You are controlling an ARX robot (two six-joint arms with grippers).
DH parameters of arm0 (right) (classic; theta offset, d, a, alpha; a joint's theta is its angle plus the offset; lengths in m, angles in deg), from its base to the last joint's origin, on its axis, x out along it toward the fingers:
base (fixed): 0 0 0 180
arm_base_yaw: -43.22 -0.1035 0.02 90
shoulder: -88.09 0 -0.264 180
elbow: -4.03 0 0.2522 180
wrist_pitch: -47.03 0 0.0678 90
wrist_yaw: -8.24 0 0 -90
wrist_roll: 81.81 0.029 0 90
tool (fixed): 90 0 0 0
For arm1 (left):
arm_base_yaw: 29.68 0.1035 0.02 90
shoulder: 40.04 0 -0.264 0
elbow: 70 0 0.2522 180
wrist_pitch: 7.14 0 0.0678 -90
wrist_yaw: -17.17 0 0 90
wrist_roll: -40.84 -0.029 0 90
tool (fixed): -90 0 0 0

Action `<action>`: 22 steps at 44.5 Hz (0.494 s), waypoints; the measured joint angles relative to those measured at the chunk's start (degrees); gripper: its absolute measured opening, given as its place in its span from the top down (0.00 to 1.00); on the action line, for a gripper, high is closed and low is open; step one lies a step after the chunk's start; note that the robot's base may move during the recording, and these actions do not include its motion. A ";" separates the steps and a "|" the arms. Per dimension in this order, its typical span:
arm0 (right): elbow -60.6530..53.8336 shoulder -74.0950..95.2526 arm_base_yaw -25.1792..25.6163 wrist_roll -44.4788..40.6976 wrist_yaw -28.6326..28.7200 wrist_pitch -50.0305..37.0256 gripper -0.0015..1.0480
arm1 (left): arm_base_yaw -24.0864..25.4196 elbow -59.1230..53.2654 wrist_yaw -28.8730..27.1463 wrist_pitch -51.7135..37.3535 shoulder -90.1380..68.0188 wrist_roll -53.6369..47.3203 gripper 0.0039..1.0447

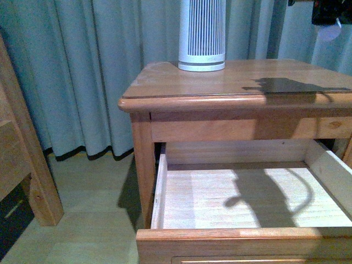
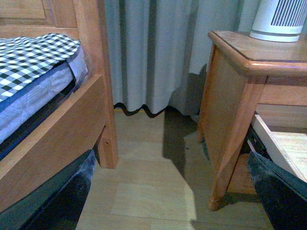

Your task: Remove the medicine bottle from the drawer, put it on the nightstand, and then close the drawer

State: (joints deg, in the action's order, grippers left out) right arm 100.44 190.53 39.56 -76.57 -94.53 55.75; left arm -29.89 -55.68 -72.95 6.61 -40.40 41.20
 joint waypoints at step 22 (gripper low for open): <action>9.99 14.23 1.77 5.62 -2.51 6.14 0.60 | 0.00 0.00 0.00 0.00 0.00 0.02 0.06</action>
State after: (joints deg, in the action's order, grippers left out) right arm 110.43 204.76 41.33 -70.95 -97.05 61.89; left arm -29.89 -55.68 -72.95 6.61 -40.40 41.22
